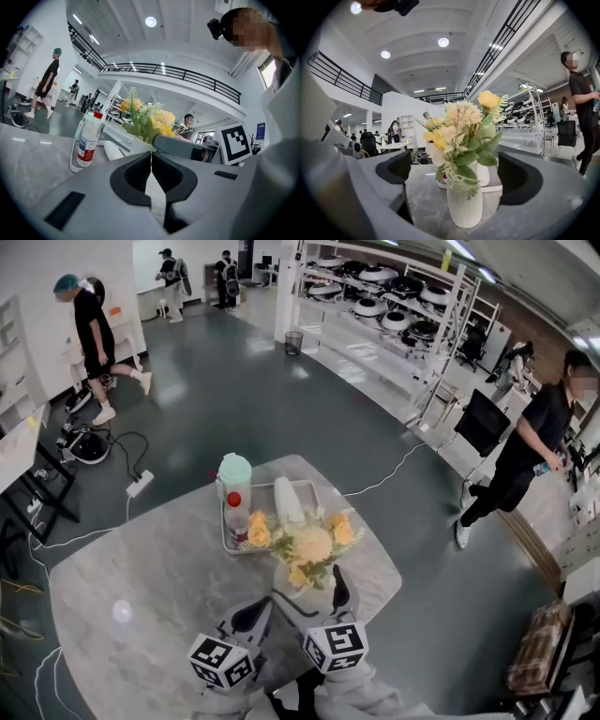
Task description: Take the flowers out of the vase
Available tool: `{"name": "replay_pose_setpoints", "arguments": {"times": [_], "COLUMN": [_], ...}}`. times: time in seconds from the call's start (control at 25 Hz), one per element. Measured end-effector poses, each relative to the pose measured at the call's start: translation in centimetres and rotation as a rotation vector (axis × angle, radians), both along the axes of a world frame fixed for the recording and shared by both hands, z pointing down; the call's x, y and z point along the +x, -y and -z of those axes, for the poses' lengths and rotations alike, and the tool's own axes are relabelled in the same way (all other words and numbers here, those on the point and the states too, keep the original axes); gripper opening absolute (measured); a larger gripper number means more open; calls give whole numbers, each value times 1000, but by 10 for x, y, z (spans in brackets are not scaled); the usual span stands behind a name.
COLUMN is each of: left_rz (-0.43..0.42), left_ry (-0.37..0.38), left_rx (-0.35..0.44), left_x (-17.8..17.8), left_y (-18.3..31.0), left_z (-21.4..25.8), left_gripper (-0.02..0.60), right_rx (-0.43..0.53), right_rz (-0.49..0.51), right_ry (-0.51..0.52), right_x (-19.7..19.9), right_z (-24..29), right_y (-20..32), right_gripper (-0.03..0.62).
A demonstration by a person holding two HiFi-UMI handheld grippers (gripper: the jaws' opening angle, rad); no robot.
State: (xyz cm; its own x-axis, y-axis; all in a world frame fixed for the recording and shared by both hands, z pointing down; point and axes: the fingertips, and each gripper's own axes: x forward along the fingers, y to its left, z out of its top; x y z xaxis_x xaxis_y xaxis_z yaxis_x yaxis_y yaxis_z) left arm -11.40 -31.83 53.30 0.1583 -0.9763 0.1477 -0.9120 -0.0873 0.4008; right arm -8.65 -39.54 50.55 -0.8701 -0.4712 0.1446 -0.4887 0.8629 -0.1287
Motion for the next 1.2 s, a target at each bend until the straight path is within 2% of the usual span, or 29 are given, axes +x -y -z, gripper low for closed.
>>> {"name": "replay_pose_setpoints", "arguments": {"times": [0.4, 0.76, 1.04, 1.2], "left_rz": [11, -7, -13, -25], "left_ry": [-12, -22, -25, -22], "left_rx": [-18, -45, -52, -56], "left_x": [-19, -18, -19, -15], "left_y": [8, 16, 15, 19], "left_z": [-4, -17, -20, -16], "left_gripper": [8, 8, 8, 8], "right_rx": [33, 72, 120, 128], "right_rz": [-8, 4, -57, -66], "right_ry": [14, 16, 22, 9], "right_x": [-17, -17, -3, -2], "right_z": [6, 5, 10, 14], "right_y": [18, 22, 23, 25], "right_gripper": [575, 560, 231, 161]}}
